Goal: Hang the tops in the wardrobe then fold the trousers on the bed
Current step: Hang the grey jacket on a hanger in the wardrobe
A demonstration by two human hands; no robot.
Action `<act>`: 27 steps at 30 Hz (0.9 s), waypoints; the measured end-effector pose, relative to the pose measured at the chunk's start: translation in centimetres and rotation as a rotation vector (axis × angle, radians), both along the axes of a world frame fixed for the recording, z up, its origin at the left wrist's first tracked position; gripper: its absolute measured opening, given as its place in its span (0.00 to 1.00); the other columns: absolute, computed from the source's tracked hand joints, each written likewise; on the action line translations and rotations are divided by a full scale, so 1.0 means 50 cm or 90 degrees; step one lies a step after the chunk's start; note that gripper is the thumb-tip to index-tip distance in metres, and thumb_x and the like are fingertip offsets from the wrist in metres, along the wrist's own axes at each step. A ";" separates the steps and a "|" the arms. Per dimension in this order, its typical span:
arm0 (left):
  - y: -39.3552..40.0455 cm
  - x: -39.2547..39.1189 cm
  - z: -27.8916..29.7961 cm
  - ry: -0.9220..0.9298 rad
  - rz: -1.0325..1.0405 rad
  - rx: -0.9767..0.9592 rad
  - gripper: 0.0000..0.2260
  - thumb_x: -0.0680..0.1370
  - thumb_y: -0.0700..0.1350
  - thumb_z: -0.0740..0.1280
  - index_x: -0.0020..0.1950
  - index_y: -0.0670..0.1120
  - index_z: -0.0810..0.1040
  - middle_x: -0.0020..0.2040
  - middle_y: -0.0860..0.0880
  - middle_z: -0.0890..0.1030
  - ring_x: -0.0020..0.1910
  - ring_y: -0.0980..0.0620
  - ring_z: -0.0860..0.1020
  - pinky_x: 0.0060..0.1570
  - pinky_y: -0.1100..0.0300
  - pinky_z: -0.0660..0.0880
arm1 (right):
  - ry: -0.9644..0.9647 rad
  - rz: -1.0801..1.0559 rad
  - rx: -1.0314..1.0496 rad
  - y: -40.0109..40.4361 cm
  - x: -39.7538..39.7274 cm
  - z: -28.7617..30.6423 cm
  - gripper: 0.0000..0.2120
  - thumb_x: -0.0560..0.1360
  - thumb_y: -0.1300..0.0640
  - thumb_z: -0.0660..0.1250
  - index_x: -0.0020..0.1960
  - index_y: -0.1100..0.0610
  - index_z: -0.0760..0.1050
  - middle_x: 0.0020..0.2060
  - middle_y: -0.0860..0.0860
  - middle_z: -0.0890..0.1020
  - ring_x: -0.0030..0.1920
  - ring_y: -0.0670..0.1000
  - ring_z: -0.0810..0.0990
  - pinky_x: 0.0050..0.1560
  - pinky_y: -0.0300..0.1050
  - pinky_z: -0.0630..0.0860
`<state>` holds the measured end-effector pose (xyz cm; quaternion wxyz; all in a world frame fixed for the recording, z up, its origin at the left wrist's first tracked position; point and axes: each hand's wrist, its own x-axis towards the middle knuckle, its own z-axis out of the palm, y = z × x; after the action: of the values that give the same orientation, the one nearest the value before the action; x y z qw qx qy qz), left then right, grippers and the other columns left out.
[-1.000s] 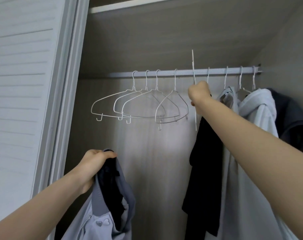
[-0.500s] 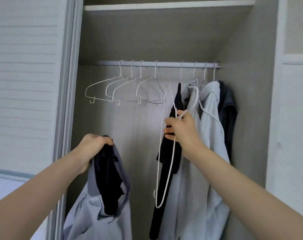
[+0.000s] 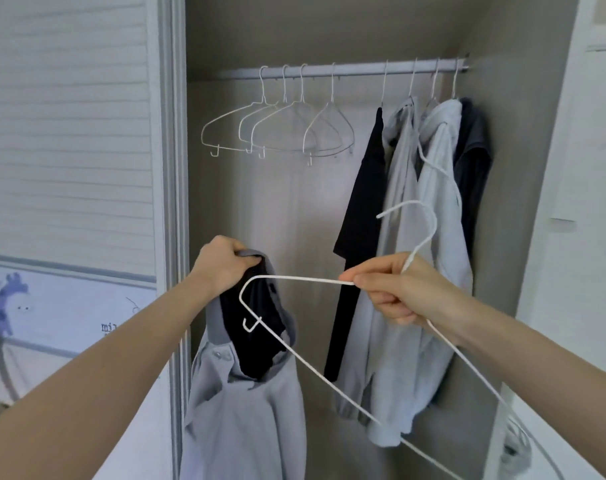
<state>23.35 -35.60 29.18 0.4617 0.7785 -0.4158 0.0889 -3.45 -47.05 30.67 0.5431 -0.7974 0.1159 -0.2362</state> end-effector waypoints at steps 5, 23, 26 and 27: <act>-0.033 -0.059 -0.011 -0.143 -0.034 0.045 0.21 0.75 0.54 0.70 0.30 0.40 0.73 0.26 0.47 0.70 0.27 0.50 0.69 0.30 0.57 0.65 | 0.003 -0.037 0.012 -0.017 0.029 -0.038 0.07 0.77 0.61 0.65 0.50 0.63 0.80 0.21 0.48 0.64 0.18 0.45 0.59 0.21 0.32 0.57; -0.119 -0.254 0.061 -0.550 -0.134 0.048 0.23 0.76 0.66 0.54 0.46 0.50 0.78 0.45 0.53 0.75 0.51 0.50 0.70 0.55 0.58 0.58 | -0.458 -0.150 0.129 -0.058 -0.049 -0.051 0.15 0.83 0.54 0.55 0.37 0.51 0.60 0.21 0.46 0.63 0.21 0.44 0.61 0.21 0.32 0.57; -0.145 -0.270 0.058 -0.544 -0.213 0.039 0.26 0.78 0.67 0.53 0.38 0.45 0.69 0.34 0.53 0.70 0.40 0.50 0.70 0.45 0.56 0.61 | -0.462 -0.142 0.083 -0.055 -0.058 -0.055 0.15 0.83 0.54 0.55 0.38 0.54 0.59 0.22 0.48 0.62 0.21 0.45 0.60 0.21 0.32 0.57; -0.156 -0.275 0.052 -0.549 -0.228 0.056 0.28 0.77 0.67 0.51 0.38 0.43 0.71 0.34 0.53 0.71 0.40 0.50 0.70 0.44 0.56 0.60 | -0.459 -0.146 0.067 -0.056 -0.060 -0.060 0.14 0.83 0.55 0.55 0.39 0.55 0.59 0.22 0.48 0.61 0.21 0.46 0.60 0.21 0.33 0.57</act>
<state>9.58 -43.40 31.78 0.2214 0.6054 -0.7008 0.3056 -6.45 -49.86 27.69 0.5594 -0.6158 0.0181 -0.5545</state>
